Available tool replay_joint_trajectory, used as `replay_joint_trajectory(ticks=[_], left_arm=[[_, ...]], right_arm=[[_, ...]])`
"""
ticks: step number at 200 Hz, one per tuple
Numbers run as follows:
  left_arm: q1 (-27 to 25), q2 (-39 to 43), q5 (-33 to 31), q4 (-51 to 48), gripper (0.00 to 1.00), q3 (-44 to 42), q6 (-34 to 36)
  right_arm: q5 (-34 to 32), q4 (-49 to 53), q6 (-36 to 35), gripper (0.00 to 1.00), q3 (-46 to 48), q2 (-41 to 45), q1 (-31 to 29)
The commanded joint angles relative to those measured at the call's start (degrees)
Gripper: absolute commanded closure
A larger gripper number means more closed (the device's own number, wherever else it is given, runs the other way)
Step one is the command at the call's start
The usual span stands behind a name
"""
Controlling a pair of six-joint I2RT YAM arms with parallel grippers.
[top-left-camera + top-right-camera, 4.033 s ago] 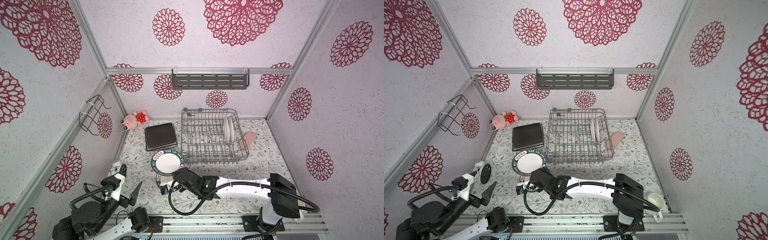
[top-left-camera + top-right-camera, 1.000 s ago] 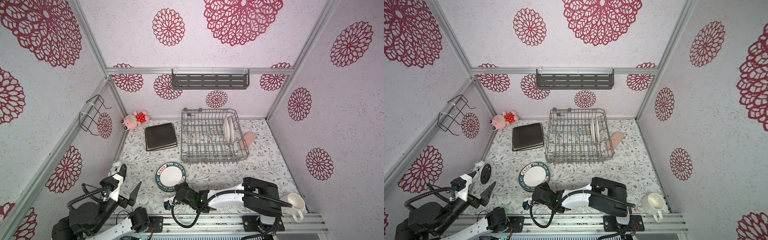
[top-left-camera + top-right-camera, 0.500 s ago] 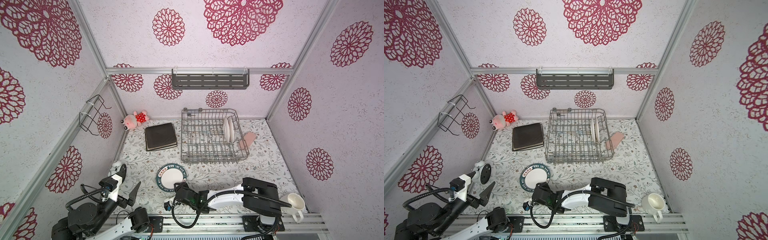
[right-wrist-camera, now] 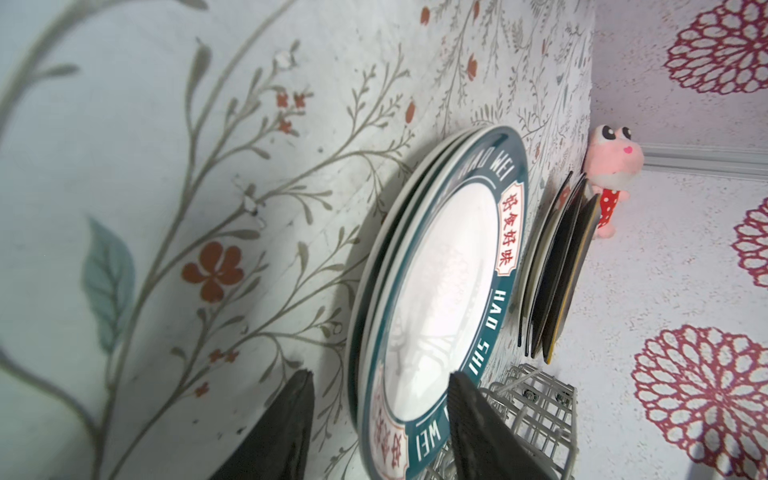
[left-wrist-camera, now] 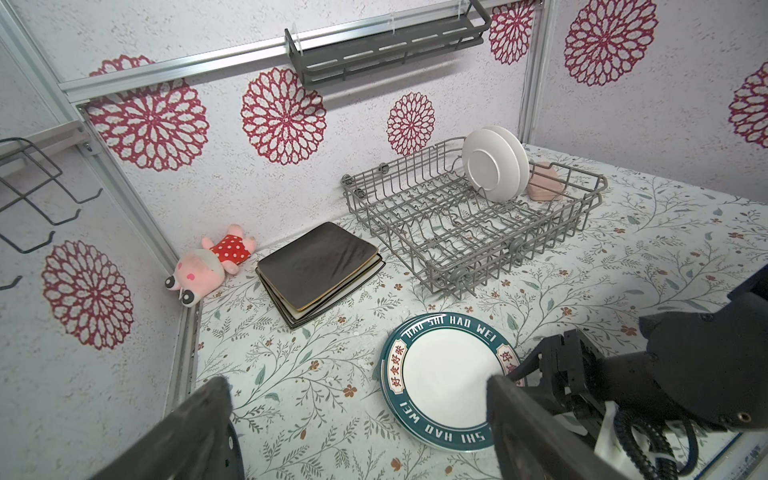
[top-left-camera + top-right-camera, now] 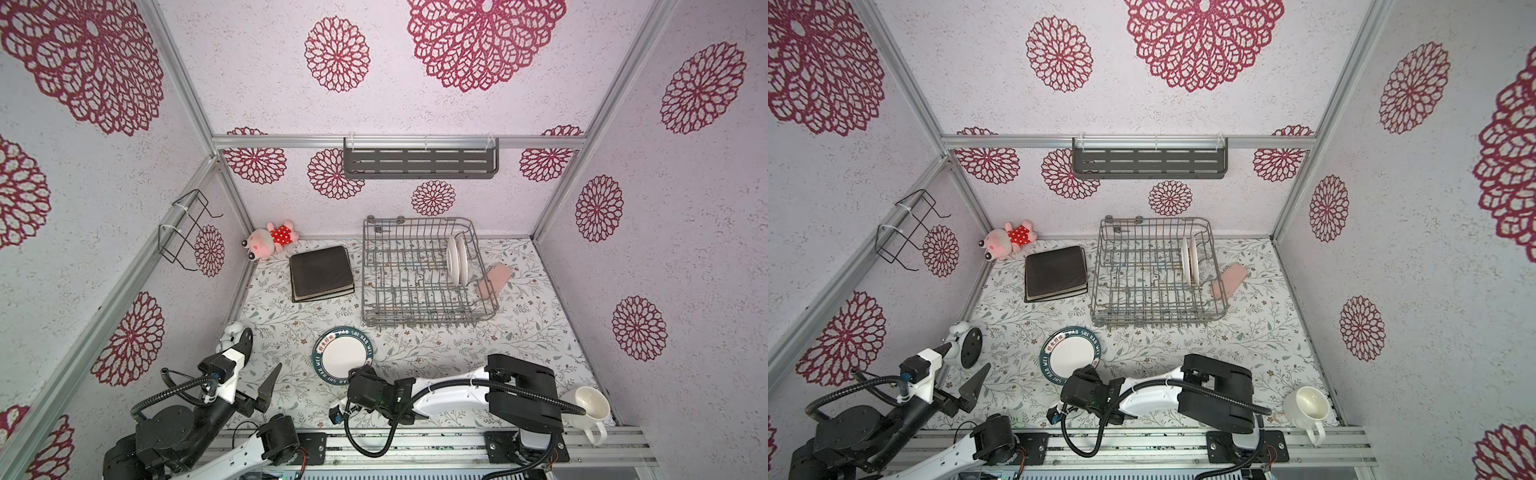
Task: Unload the plates from the dish rack
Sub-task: 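Set the plate flat on the stack and open the right gripper, then raise the right gripper and move it back over the dish rack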
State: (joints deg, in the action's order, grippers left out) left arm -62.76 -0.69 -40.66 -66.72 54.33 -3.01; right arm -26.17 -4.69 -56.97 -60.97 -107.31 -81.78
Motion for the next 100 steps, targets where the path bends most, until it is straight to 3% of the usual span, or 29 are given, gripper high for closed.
replay_joint_trajectory(ticks=[1,52,76,86,100], left_arm=[[-0.86,0.69,-0.18,1.43,0.03,-0.10,0.37],[-0.87,0.62,0.01,1.50,0.03,-0.10,0.37],[-0.87,0.60,-0.02,1.40,0.03,-0.01,0.34],[-0.87,0.45,-0.05,1.42,0.03,-0.10,0.35],[-0.91,0.26,-0.12,1.74,0.02,-0.34,0.44]], right_arm=[[1.45,3.36,2.26,0.44,-1.73,1.96,0.48],[3.95,7.27,3.84,0.43,-4.92,3.03,0.51],[7.53,12.57,8.62,0.40,-7.15,6.80,2.12],[9.33,14.56,12.41,0.34,-8.65,9.23,3.74],[10.13,15.67,19.71,0.17,-10.51,12.60,7.29]])
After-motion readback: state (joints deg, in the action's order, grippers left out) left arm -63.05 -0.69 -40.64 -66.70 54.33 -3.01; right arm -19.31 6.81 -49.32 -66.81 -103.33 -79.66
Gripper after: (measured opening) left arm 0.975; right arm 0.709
